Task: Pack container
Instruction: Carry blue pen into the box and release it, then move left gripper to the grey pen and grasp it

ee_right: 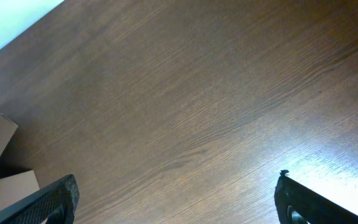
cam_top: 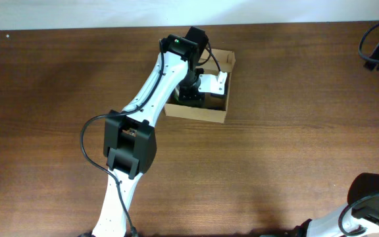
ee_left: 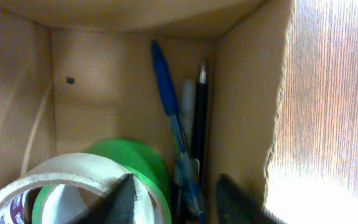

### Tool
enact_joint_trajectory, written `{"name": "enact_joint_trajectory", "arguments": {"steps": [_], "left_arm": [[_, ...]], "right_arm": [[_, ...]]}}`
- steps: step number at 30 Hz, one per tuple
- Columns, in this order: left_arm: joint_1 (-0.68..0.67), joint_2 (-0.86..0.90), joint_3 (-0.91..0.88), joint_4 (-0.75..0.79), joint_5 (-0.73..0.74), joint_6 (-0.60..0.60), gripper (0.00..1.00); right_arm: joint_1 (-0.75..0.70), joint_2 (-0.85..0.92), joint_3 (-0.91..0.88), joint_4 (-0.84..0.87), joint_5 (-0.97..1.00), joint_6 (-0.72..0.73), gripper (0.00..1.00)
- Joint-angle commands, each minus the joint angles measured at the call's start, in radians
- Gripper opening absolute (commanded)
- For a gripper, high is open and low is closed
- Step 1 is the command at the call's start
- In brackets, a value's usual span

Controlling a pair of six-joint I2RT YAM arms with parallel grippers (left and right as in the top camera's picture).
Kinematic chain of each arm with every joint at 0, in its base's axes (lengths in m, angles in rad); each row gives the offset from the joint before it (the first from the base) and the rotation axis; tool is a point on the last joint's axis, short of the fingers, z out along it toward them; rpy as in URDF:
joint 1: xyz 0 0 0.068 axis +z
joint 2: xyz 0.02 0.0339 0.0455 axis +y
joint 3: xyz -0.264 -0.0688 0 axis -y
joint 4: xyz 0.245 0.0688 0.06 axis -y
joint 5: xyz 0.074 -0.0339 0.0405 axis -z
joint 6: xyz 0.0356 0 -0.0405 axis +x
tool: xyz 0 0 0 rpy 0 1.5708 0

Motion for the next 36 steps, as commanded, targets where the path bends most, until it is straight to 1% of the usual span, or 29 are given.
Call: {"name": "enact_joint_trajectory", "arguments": {"steps": [1,4,8,12,14,18,20,21,23,25,27,29,32,34,36], "left_arm": [[-0.013,-0.016,-0.006,0.02,0.024,-0.058,0.46],[-0.014,-0.066,-0.006,0.048,0.024,-0.103,0.47],[-0.011,-0.175,-0.006,0.044,0.002,-0.159,0.47],[0.01,-0.308,-0.006,0.045,-0.135,-0.214,0.47],[0.041,-0.38,-0.007,0.047,-0.187,-0.255,0.47],[0.119,-0.478,-0.03,0.067,-0.187,-0.368,0.47],[0.18,-0.51,-0.062,0.047,-0.188,-0.429,0.47],[0.212,-0.516,-0.082,0.037,-0.19,-0.449,0.47],[0.27,-0.517,-0.125,0.033,-0.195,-0.544,0.47],[0.33,-0.515,-0.206,0.071,-0.195,-0.691,0.49],[0.378,-0.513,-0.293,0.095,-0.195,-0.821,0.58],[0.415,-0.512,-0.386,0.124,-0.194,-0.92,0.62],[0.443,-0.512,-0.52,0.202,-0.194,-1.003,0.63],[0.444,-0.509,-0.621,0.29,-0.195,-1.049,0.61],[0.439,-0.505,-0.681,0.344,-0.19,-1.085,0.59]], "right_arm": [[-0.001,0.004,0.002,0.001,-0.002,0.002,0.99],[-0.001,0.004,0.002,0.001,-0.002,0.002,0.99],[-0.001,0.004,0.002,0.001,-0.002,0.002,0.99],[-0.001,0.004,0.002,0.001,-0.002,0.002,0.99],[-0.001,0.004,0.002,0.001,-0.002,0.002,0.99],[-0.001,0.004,0.002,0.001,-0.002,0.002,0.99],[-0.001,0.004,0.002,0.001,-0.002,0.002,0.99],[-0.001,0.004,0.002,0.001,-0.002,0.002,0.99],[-0.001,0.004,0.002,0.001,-0.002,0.002,0.99],[-0.001,0.004,0.002,0.001,-0.002,0.002,0.99],[-0.001,0.004,0.002,0.001,-0.002,0.002,0.99],[-0.001,0.004,0.002,0.001,-0.002,0.002,0.99],[-0.001,0.004,0.002,0.001,-0.002,0.002,0.99],[-0.001,0.004,0.002,0.001,-0.002,0.002,0.99],[-0.001,0.004,0.002,0.001,-0.002,0.002,0.99]]}}
